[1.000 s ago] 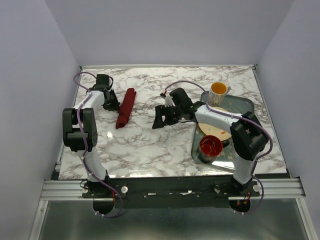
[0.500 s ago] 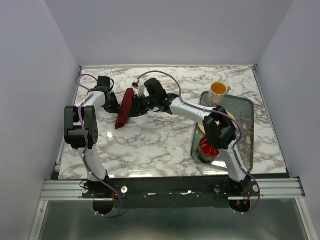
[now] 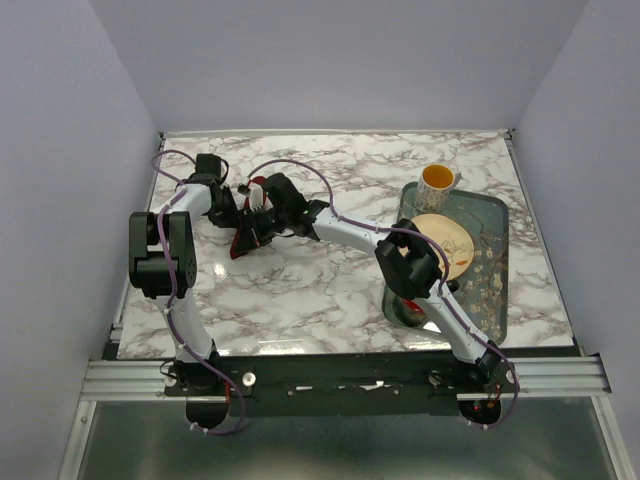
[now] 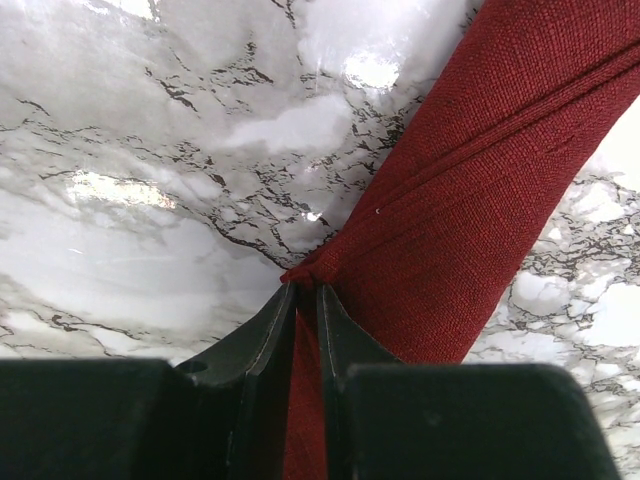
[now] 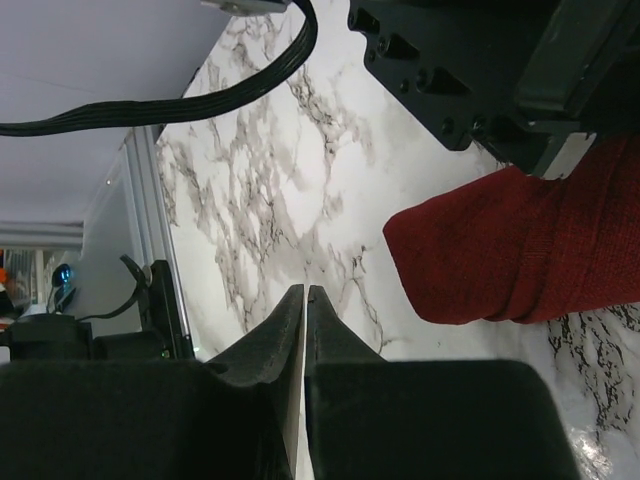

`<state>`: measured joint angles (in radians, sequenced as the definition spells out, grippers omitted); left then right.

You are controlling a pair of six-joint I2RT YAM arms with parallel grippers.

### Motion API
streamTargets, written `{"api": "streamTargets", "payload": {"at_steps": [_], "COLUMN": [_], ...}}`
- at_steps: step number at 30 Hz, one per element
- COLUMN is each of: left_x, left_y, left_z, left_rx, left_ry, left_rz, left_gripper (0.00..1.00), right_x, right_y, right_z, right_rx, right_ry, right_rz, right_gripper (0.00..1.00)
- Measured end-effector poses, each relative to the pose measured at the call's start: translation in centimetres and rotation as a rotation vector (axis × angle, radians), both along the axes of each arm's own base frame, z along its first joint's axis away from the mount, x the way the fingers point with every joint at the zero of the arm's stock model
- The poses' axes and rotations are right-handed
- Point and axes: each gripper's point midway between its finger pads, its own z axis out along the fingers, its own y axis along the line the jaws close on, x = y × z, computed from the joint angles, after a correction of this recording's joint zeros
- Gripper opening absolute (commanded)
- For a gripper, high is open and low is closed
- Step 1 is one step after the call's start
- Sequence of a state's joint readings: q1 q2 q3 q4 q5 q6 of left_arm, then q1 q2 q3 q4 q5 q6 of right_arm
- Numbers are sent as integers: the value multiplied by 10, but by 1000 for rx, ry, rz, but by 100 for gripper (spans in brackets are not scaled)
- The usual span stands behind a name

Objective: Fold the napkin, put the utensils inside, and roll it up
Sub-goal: Roll the napkin with the utensil

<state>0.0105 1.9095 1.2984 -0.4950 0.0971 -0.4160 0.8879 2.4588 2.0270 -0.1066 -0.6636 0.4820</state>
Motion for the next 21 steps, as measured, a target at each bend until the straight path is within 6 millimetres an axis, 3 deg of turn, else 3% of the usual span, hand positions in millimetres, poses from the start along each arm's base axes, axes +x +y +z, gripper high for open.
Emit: {"api": "streamTargets", "payload": {"at_steps": [11, 21], "left_x": [-4, -6], "left_y": [-1, -3], "left_z": [0, 3], "left_rx": [-7, -17], "left_ry": [-2, -5], "left_rz": [-3, -8], "left_gripper": [22, 23], "right_x": [13, 19], "right_y": [9, 8], "right_z": [18, -14], "right_rx": [33, -10], "right_ry": [-14, 31], "right_rz": [-44, -79], "right_gripper": [13, 10]}}
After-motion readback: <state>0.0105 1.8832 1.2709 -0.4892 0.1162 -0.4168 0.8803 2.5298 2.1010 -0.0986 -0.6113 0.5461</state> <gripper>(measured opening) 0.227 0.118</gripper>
